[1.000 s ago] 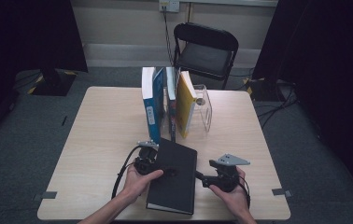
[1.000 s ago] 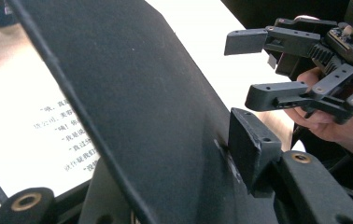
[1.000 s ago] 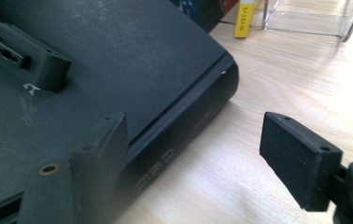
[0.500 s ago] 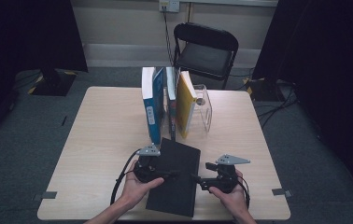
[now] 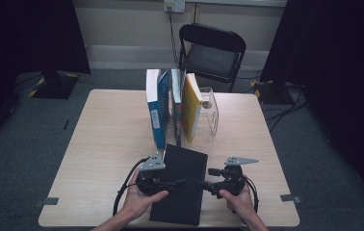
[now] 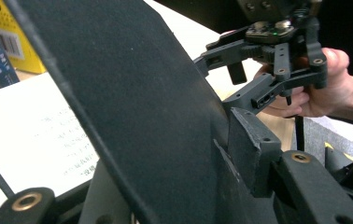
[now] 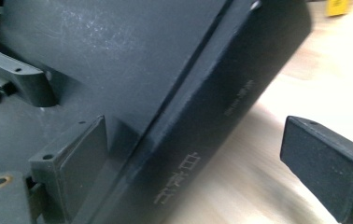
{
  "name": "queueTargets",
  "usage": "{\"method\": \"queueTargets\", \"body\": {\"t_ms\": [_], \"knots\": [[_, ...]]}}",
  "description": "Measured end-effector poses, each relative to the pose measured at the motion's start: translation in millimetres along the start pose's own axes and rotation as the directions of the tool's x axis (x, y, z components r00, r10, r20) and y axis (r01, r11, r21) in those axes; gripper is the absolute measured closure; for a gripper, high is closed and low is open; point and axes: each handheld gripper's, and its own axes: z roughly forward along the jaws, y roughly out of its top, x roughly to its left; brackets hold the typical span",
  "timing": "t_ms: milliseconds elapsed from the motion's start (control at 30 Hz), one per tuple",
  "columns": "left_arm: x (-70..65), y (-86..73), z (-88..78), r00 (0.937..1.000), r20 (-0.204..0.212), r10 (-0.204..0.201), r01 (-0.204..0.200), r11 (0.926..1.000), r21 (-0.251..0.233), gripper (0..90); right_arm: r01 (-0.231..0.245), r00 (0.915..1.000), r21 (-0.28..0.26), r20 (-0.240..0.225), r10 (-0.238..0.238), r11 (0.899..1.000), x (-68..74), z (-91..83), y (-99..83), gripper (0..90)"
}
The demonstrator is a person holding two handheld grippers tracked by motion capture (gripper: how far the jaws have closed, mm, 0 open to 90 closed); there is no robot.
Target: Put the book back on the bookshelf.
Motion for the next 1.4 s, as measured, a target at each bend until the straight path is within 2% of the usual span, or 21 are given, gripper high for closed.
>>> {"method": "queueTargets", "body": {"t_ms": [67,133,167,200,233,267,300,467,600,700,733,833,867,900,933,967,1067,1167,1267,1333,1400], "knots": [[-5.8,2.0,-2.7,0.9996,-0.002,0.029,-0.029,0.9996,0.004,55.7,-0.010,0.9987,0.009,-0.050,0.011,1.000,-0.3,1.8,0.1,7.4],[-10.3,1.7,-4.7,0.9987,0.002,0.050,-0.050,0.9987,-0.006,55.8,-0.025,0.9914,0.028,-0.128,0.028,0.999,-1.9,4.7,-0.9,7.4],[-10.3,1.7,-4.7,0.9987,0.002,0.050,-0.050,0.9987,-0.006,56.1,-0.025,0.9914,0.028,-0.128,0.028,0.999,-1.9,4.7,-0.9,7.4],[-12.7,1.8,-5.8,0.9976,0.002,0.070,-0.070,0.9975,-0.010,56.2,-0.029,0.9826,0.046,-0.182,0.037,0.999,-2.4,7.7,-1.3,8.0],[-12.7,1.8,-5.8,0.9976,0.002,0.070,-0.070,0.9975,-0.010,56.2,-0.029,0.9826,0.046,-0.182,0.037,0.999,-2.4,7.7,-1.3,8.0],[-12.1,2.5,-5.5,0.9971,0.007,0.075,-0.075,0.9971,-0.008,56.3,-0.002,0.9770,0.047,-0.213,0.012,0.999,1.6,8.2,1.0,12.3],[-12.1,2.5,-5.5,0.9971,0.007,0.075,-0.075,0.9971,-0.008,56.4,0.013,0.9827,0.059,-0.185,-0.001,0.998,5.1,7.8,3.2,11.5],[-13.0,4.4,-7.0,0.9938,0.029,0.107,-0.106,0.9936,-0.038,57.1,0.053,0.9866,0.062,-0.158,-0.042,0.997,11.9,1.5,6.5,13.3],[-11.6,9.5,-8.1,0.9892,0.039,0.141,-0.139,0.9882,-0.066,60.1,0.099,0.9880,0.023,-0.121,-0.095,0.995,15.4,-9.1,13.6,19.0],[-10.3,10.5,-8.4,0.9893,0.030,0.143,-0.140,0.9872,-0.077,60.4,0.120,0.9884,-0.012,-0.091,-0.121,0.993,17.3,-15.4,18.6,23.6],[-6.3,11.3,-8.3,0.9918,0.038,0.122,-0.118,0.9894,-0.085,60.3,0.131,0.9880,-0.029,-0.078,-0.133,0.991,18.6,-18.0,20.6,26.0],[-3.2,11.7,-8.8,0.9904,0.040,0.132,-0.128,0.9872,-0.095,60.2,0.168,0.9843,-0.055,-0.046,-0.170,0.984,22.3,-23.7,25.3,30.0],[1.0,12.0,-8.6,0.9926,0.037,0.116,-0.111,0.9890,-0.097,60.2,0.210,0.9777,-0.095,0.012,-0.210,0.973,30.7,-27.3,29.1,31.9],[1.0,12.0,-8.6,0.9926,0.037,0.116,-0.111,0.9890,-0.097,59.9,0.210,0.9777,-0.095,0.012,-0.210,0.973,30.7,-27.3,29.1,31.9],[4.6,11.3,-8.5,0.9934,0.038,0.109,-0.105,0.9897,-0.098,59.9,0.238,0.9710,-0.111,0.050,-0.234,0.965,37.0,-28.3,30.7,32.9],[6.7,9.9,-8.6,0.9917,0.028,0.125,-0.122,0.9887,-0.087,60.0,0.284,0.9579,-0.123,0.078,-0.276,0.951,44.4,-31.9,35.7,37.5],[7.6,6.9,-8.7,0.9910,0.023,0.132,-0.129,0.9862,-0.104,58.8,0.327,0.9434,-0.123,0.104,-0.315,0.937,49.0,-34.0,37.4,38.4],[7.9,4.3,-10.4,0.9900,0.018,0.140,-0.137,0.9851,-0.104,55.4,0.328,0.9435,-0.129,0.094,-0.318,0.936,48.4,-35.3,35.7,40.4],[12.3,-3.0,-18.7,0.9909,0.002,0.134,-0.134,0.9889,-0.063,50.5,0.368,0.9292,-0.113,0.084,-0.360,0.923,56.4,-37.0,32.5,43.5],[9.2,-7.7,-23.3,0.9880,-0.015,0.154,-0.154,0.9863,-0.058,49.8,0.380,0.9244,-0.105,0.075,-0.374,0.919,61.4,-36.2,31.6,42.0],[5.5,-9.1,-25.9,0.9862,-0.031,0.163,-0.164,0.9853,-0.048,50.2,0.378,0.9254,-0.098,0.064,-0.374,0.920,65.0,-33.5,31.8,39.2]]}}
